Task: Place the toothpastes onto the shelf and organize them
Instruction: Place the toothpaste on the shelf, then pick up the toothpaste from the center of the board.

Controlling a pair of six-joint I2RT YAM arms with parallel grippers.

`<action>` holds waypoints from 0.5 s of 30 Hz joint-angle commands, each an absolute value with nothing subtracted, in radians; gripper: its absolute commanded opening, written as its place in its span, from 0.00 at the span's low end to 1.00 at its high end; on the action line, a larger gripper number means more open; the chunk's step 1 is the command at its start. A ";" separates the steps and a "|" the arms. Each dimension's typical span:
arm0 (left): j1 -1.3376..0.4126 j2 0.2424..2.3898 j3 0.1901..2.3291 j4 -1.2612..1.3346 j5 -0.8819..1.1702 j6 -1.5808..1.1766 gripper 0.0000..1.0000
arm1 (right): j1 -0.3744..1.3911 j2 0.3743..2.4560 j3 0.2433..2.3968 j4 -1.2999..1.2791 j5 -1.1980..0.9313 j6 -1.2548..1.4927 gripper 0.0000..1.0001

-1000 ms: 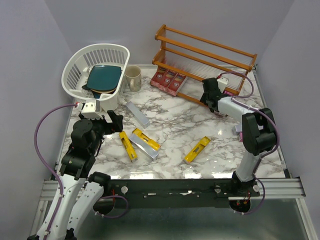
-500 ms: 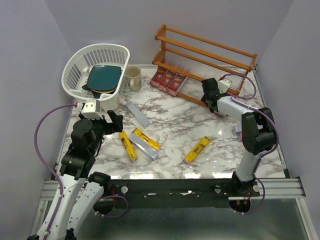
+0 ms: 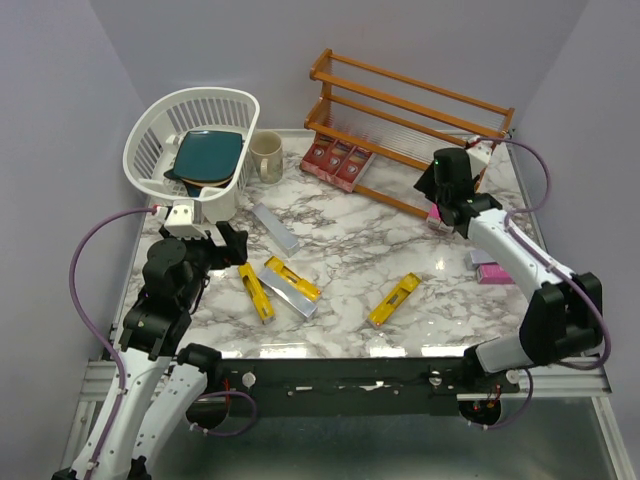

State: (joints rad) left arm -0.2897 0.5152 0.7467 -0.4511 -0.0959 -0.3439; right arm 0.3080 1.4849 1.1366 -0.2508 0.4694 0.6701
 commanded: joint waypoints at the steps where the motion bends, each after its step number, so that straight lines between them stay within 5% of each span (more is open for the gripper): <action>1: -0.319 0.494 0.739 -0.454 -0.124 -0.330 0.99 | 0.250 1.353 1.042 -0.400 0.469 0.664 0.69; 15: -0.443 0.459 0.741 -0.480 -0.258 -0.313 0.99 | -0.148 1.141 0.824 -0.701 0.351 0.778 0.71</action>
